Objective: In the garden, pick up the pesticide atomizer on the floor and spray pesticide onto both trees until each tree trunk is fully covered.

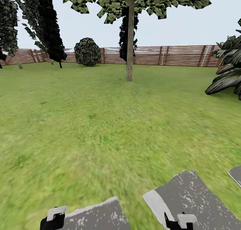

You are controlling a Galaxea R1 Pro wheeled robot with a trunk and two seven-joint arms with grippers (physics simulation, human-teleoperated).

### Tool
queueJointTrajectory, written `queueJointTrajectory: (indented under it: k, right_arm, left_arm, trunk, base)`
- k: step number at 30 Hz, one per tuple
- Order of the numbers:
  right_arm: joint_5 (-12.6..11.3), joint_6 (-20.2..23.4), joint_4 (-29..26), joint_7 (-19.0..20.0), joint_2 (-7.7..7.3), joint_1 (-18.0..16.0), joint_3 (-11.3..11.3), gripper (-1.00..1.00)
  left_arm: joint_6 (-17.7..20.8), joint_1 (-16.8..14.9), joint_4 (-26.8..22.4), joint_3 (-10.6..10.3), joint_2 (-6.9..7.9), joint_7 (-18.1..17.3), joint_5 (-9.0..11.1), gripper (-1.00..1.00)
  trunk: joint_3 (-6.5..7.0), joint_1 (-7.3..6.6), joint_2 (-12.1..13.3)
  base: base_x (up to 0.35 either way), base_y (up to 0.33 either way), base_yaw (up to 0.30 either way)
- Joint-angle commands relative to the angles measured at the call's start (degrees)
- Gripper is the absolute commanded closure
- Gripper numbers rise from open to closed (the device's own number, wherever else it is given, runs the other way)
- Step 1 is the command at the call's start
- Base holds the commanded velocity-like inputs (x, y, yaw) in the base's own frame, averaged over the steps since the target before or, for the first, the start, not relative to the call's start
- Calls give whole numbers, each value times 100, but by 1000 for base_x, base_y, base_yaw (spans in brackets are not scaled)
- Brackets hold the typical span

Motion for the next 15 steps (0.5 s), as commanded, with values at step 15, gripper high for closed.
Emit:
queueJointTrajectory:
  k: [15]
  right_arm:
    - [3, -17, 3, -3, -1, -2, 2, -100]
  left_arm:
    - [-17, -4, 2, 32, -2, -32, 5, 100]
  trunk:
    - [-5, 2, -2]
  base:
    - [339, 0, 0]
